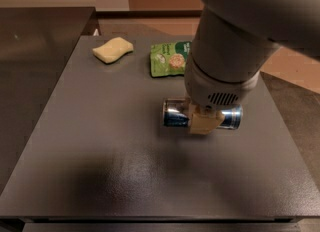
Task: Pick redbull can
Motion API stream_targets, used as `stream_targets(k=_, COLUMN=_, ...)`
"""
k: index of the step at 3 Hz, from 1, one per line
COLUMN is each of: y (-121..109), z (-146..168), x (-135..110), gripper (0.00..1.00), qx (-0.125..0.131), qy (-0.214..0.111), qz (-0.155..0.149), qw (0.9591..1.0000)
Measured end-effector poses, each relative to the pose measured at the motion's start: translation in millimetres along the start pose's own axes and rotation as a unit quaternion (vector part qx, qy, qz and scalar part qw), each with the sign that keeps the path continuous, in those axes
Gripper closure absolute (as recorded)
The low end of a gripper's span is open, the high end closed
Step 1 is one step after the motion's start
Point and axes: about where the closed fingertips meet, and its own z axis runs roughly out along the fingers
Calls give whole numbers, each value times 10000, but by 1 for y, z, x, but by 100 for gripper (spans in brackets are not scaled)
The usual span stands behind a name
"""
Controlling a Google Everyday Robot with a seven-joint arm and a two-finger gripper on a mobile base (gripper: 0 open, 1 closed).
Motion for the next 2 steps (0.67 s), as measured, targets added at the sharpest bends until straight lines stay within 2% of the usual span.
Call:
stream_targets(k=1, y=-9, z=-45, x=-23, gripper=100, qx=93, qy=-260, qz=-390, qw=9989)
stream_targets(k=2, y=-8, z=-50, x=-25, gripper=100, qx=145, qy=-273, qz=-406, qw=9987)
